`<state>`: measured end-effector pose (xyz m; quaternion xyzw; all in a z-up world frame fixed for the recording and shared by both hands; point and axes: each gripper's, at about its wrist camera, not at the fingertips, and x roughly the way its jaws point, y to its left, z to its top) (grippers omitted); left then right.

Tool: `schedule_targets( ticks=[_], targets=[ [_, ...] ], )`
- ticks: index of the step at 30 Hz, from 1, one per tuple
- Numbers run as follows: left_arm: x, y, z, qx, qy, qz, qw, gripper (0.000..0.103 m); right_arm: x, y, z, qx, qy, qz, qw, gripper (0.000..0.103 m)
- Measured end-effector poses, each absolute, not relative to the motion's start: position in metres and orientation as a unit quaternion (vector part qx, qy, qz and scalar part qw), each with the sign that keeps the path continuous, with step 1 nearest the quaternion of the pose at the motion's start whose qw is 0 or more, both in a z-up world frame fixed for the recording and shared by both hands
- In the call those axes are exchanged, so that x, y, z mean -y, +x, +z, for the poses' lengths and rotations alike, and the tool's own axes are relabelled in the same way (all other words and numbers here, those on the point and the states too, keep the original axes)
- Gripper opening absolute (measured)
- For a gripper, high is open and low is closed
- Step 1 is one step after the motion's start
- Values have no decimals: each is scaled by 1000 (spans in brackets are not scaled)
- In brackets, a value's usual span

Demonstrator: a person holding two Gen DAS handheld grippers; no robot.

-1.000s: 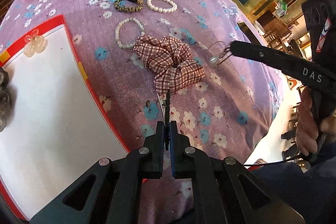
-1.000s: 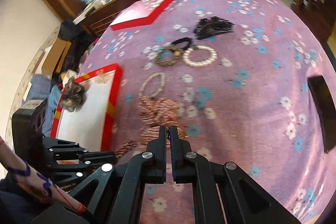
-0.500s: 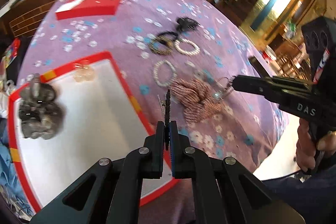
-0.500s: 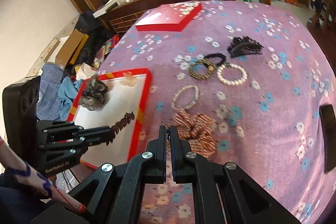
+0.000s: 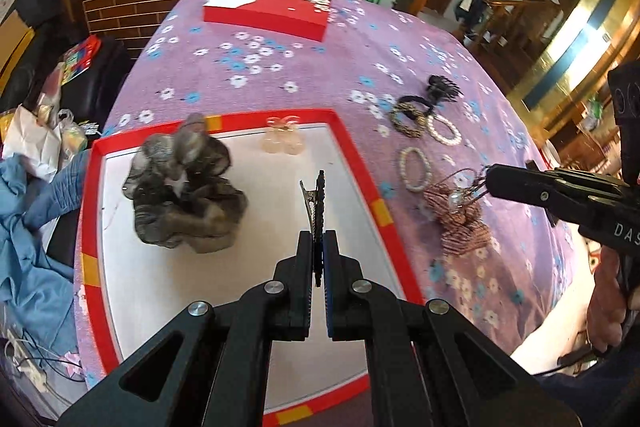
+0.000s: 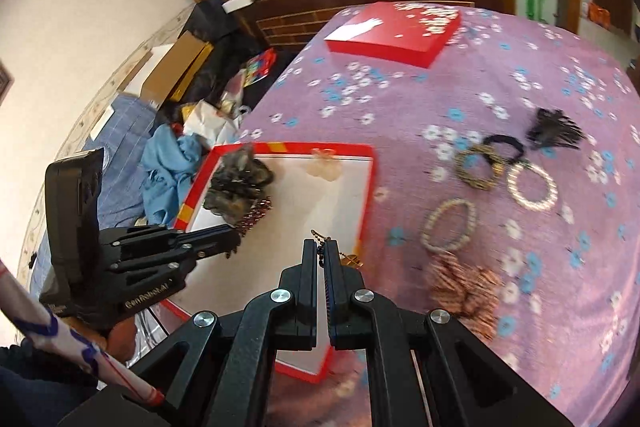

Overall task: Organize jewelry
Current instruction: 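Carry gold chain and dark hair pin with both tools over the white box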

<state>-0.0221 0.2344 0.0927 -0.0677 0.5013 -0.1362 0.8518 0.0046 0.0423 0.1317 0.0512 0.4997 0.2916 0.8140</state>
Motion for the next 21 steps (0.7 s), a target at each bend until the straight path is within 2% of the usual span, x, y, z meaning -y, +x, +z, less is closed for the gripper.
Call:
schedule_targets(
  ticks=[10, 21],
  targets=[
    [-249, 8, 63, -520, -66, -112, 844, 4, -105, 53, 95, -532, 45, 287, 796, 4],
    [-255, 31, 43, -531, -52, -97, 840, 4, -127, 88, 60, -560, 48, 252, 787, 4]
  ],
)
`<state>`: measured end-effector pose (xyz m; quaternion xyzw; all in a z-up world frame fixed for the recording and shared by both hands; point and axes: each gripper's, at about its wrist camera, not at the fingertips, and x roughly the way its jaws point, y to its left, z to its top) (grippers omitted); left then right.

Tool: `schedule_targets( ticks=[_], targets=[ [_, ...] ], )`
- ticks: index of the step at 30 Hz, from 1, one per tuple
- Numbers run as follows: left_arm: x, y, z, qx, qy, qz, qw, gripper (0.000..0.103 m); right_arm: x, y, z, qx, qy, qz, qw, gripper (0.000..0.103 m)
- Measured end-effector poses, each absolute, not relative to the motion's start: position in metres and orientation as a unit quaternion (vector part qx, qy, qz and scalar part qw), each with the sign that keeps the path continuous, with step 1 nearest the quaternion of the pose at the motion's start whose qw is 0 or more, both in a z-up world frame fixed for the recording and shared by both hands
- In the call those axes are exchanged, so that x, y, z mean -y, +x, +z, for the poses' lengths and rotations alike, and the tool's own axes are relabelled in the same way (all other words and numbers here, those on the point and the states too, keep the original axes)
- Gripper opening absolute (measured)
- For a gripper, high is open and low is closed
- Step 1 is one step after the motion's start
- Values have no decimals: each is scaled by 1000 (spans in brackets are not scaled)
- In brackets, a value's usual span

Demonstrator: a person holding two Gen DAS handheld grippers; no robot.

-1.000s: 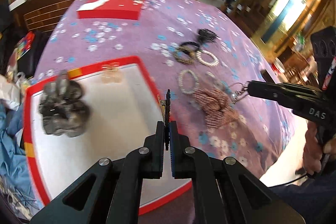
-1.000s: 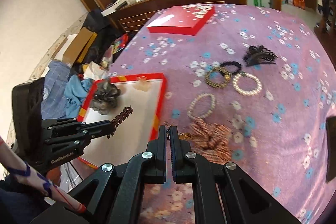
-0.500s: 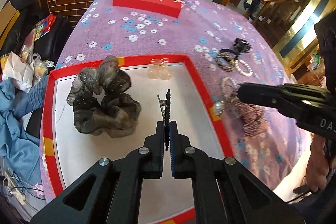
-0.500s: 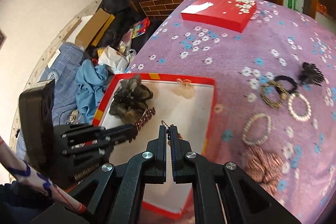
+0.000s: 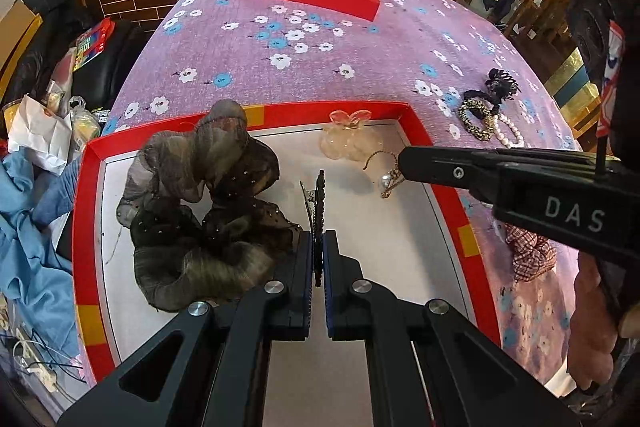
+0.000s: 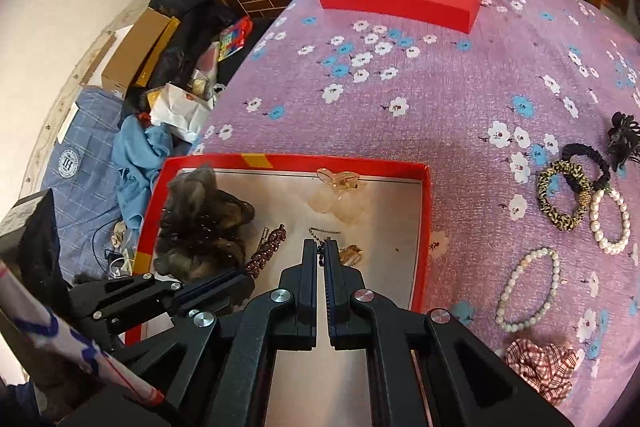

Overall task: Organize jewelry
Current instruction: 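Carry gold chain and dark hair pin with both tools over the white box, then open right tool to drop gold chain in box while left tool releases hair pin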

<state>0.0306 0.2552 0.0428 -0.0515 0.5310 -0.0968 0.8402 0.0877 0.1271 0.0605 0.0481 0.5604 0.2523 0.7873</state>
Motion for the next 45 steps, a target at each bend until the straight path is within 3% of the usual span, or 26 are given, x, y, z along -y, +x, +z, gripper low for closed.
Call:
schedule_targets(
  ticks=[23, 45],
  targets=[
    [-253, 33, 32, -536, -31, -82, 840, 4, -134, 99, 36, -585, 46, 241, 773, 4],
    [-246, 14, 47, -522, -18, -74, 849, 5, -116, 69, 64, -561, 65, 246, 788, 6]
  ],
)
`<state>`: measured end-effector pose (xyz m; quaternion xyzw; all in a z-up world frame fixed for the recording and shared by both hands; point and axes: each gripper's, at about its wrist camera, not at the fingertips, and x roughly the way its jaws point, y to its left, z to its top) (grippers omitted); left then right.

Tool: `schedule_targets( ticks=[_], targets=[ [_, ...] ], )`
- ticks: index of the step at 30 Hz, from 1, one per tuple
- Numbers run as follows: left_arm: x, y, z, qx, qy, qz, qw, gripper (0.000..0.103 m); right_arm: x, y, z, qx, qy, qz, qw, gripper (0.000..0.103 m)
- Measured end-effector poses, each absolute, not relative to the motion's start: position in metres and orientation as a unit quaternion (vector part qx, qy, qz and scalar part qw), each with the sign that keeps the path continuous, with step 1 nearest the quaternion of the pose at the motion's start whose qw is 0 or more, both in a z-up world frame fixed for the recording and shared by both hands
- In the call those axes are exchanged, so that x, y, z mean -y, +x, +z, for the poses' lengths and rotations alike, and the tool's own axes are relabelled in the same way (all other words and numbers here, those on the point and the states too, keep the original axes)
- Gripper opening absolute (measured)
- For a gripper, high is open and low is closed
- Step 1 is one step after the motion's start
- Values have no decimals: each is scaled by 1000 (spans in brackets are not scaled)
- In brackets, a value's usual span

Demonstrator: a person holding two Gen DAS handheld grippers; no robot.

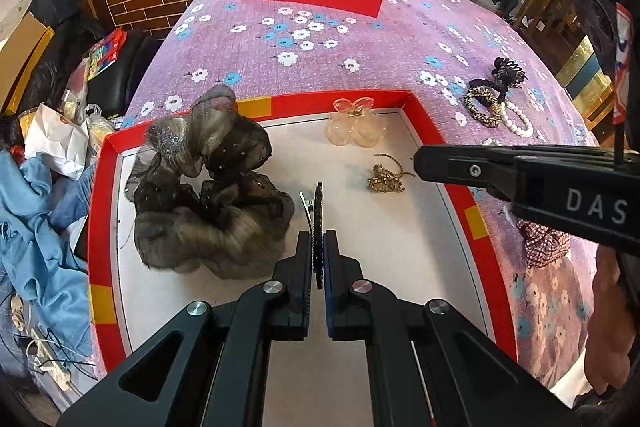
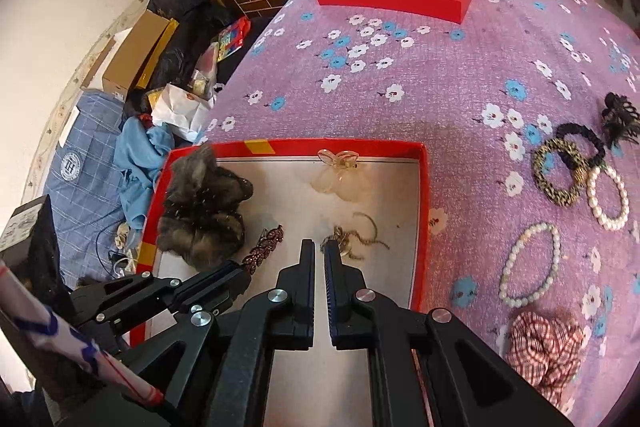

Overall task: Organize jewelry
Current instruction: 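Open right tool to drop gold chain in box while left tool releases hair pin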

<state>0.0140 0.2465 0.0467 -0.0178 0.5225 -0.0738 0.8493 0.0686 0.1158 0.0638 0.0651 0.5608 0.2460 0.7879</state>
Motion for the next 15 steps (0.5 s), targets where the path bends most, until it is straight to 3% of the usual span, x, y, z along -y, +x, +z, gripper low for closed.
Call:
schedule_targets(
  ticks=[15],
  targets=[
    [-215, -10, 72, -509, -14, -95, 856, 5, -41, 30, 92, -543, 136, 215, 800, 6]
  ],
)
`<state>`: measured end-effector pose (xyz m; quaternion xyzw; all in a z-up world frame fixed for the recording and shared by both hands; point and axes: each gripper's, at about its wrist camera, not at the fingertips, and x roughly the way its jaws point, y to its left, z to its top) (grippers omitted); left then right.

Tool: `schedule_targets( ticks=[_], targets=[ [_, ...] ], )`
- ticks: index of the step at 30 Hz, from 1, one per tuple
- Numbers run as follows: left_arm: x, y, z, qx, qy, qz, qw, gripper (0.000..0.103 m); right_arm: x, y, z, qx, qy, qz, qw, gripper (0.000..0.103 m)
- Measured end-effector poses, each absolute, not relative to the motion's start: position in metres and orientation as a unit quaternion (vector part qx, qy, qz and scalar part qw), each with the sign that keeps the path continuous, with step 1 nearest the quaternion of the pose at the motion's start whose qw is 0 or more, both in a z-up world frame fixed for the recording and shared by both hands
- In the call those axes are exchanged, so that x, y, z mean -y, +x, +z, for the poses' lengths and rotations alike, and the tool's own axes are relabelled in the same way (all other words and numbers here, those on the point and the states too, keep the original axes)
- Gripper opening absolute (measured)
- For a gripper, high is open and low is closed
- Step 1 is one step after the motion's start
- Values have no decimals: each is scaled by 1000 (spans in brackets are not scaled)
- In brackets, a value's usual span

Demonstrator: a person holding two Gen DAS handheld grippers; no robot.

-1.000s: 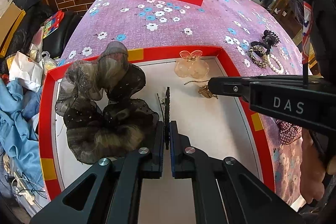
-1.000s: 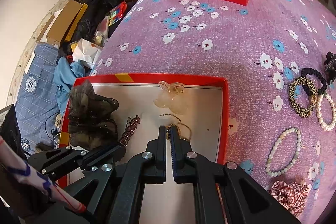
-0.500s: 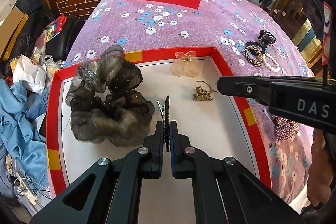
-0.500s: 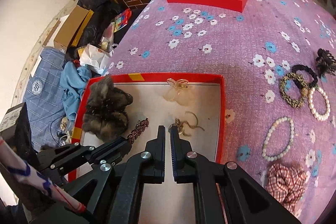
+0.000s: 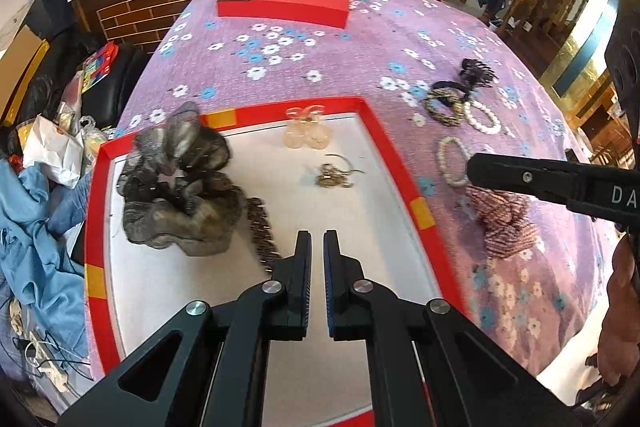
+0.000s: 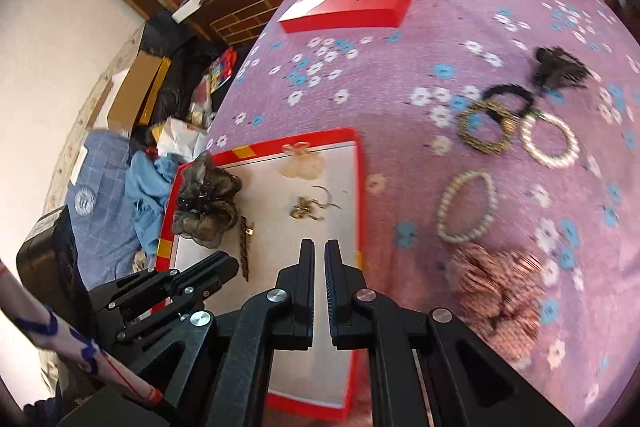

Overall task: Organize jewelry
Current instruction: 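Open right tool to drop gold chain in box while left tool releases hair pin, then move both tools back toward the jewelry pile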

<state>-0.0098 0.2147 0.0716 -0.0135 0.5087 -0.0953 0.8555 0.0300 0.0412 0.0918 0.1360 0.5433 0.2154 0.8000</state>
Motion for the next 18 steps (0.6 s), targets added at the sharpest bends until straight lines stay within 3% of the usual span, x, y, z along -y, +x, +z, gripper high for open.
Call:
schedule_targets(
  ticks=[11, 13, 14, 18],
  targets=[
    [-156, -17, 73, -521, 7, -145, 841, 8, 61, 2, 79, -546, 211, 133, 800, 6],
    [-146, -17, 74, -524, 8, -154, 837, 29, 72, -3, 75, -548, 219, 124, 798, 6],
    [-140, -17, 75, -524, 9, -158, 837, 34, 77, -5, 74, -549, 222, 120, 797, 6],
    [-116, -12, 74, -533, 10, -183, 826, 38, 92, -12, 73, -549, 229, 113, 796, 6]
  ],
)
